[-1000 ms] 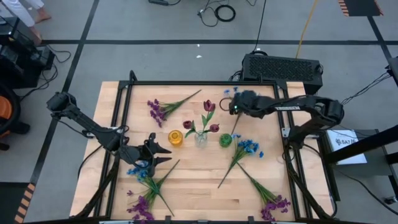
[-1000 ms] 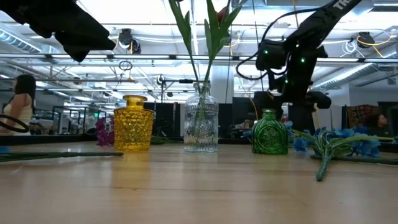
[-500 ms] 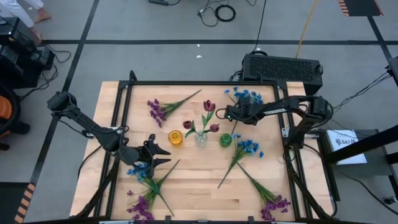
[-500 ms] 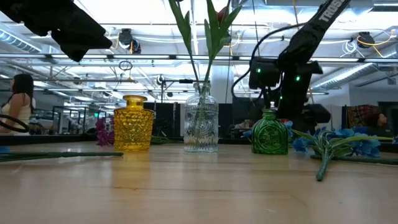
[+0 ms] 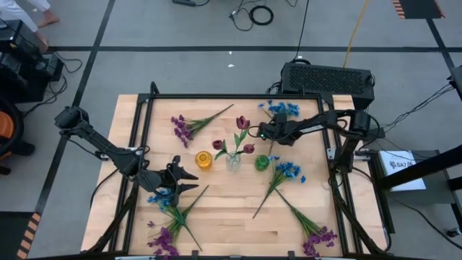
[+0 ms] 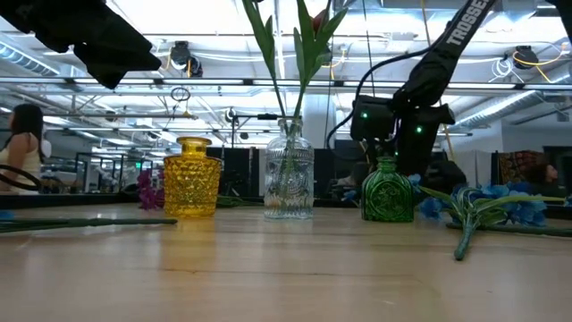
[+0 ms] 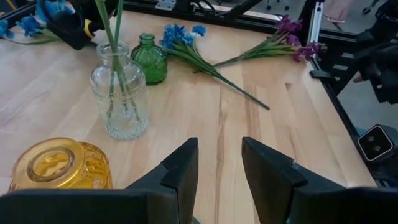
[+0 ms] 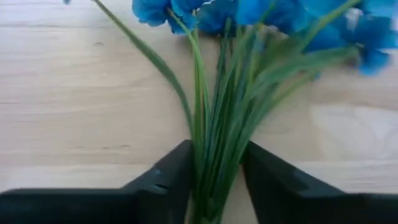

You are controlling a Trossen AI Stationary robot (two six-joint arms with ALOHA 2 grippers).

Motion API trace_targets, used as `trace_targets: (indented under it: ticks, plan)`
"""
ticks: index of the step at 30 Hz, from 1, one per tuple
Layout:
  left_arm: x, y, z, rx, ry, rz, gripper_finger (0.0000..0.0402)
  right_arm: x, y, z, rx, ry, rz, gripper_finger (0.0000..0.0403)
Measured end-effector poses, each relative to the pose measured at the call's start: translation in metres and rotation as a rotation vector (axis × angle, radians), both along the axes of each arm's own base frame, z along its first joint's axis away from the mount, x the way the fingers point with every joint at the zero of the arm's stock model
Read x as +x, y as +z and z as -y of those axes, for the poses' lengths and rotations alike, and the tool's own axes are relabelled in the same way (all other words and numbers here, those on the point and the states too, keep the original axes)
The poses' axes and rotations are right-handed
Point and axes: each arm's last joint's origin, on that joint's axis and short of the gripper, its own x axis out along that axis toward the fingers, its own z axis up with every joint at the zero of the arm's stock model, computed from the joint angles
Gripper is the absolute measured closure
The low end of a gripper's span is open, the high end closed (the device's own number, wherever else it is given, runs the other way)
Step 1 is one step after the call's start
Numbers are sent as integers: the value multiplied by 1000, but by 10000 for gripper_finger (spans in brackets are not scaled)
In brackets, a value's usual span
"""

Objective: Sort flowers into vase by color
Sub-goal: Put the top blue flowers into the green vase

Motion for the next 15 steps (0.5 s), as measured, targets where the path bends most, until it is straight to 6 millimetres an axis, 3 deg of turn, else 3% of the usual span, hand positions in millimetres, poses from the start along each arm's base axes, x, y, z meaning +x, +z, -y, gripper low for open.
trace_targets:
  ticks: [7,11,15]
  plan:
    - [0,0,0,0,0,0,272,-5,5,4,-28,24,-54,386]
    - [0,0,0,1,0,0,272,-5,12,4,-56,55,-79,387]
    - [0,0,0,4,1,-3,272,-8,33,3,-99,101,-69,388]
